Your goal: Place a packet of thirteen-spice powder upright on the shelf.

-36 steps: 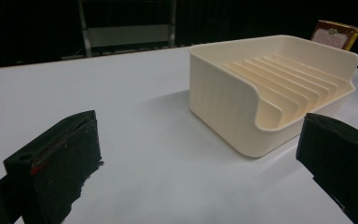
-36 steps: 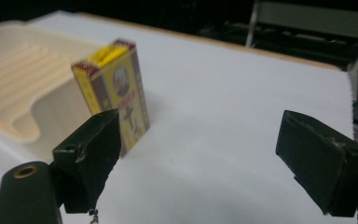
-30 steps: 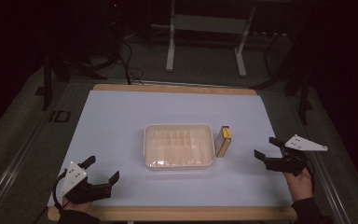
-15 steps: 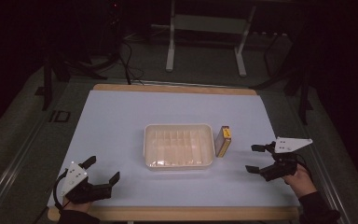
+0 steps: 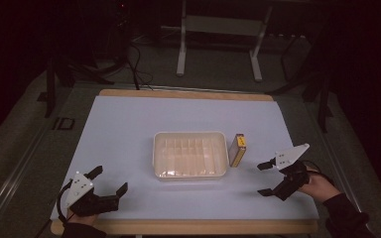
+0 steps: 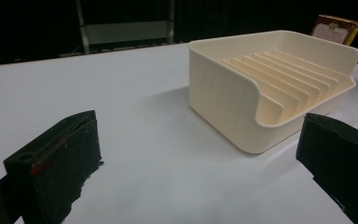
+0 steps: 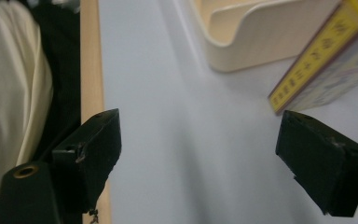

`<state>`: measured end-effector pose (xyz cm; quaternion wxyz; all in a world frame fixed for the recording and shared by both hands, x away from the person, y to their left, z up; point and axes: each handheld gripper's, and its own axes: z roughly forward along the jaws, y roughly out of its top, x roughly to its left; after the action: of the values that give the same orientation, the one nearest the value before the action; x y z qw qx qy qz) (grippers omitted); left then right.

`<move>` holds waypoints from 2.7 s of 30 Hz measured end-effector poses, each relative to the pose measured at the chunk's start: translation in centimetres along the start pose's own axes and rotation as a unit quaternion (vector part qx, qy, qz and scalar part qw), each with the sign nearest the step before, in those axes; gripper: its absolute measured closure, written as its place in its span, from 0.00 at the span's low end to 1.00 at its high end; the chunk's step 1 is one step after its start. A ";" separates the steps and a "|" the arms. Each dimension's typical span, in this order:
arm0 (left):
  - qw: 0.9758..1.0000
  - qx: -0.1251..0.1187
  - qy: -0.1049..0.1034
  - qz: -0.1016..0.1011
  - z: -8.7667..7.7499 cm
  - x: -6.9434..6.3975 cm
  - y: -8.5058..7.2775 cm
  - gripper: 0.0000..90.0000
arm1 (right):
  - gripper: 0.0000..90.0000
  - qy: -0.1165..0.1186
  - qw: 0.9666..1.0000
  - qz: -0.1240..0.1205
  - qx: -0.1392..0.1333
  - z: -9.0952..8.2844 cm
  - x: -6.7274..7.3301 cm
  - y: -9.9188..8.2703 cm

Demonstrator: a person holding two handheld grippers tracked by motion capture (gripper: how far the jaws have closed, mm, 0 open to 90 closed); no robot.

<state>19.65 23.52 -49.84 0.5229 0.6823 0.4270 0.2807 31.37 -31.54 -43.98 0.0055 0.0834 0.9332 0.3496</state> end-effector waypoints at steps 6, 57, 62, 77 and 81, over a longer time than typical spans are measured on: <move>1.000 0.000 0.000 0.001 0.0 0.0 0.0 0.00 | 0.16 0.019 0.997 -0.021 0.066 0.4 0.2 1.3; 1.000 0.007 -0.009 0.014 0.1 -0.3 0.0 0.00 | 0.16 0.089 0.933 -0.062 0.344 2.3 0.9 7.5; 1.000 0.006 -0.009 0.012 0.1 -0.3 0.0 0.00 | 0.16 0.092 0.929 -0.070 0.350 2.9 1.2 8.4; 1.000 0.007 -0.012 0.012 0.1 -0.3 0.0 0.00 | 0.16 0.099 0.930 -0.099 0.340 3.9 1.0 11.0; 1.000 0.006 -0.012 0.011 0.2 -0.3 0.0 0.00 | 0.16 0.096 0.930 -0.106 0.337 3.8 1.0 11.5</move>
<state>19.64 23.18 -49.84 0.5206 0.6935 0.4149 0.2755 32.41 -20.34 -39.26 -0.0755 -0.0532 0.9956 0.0179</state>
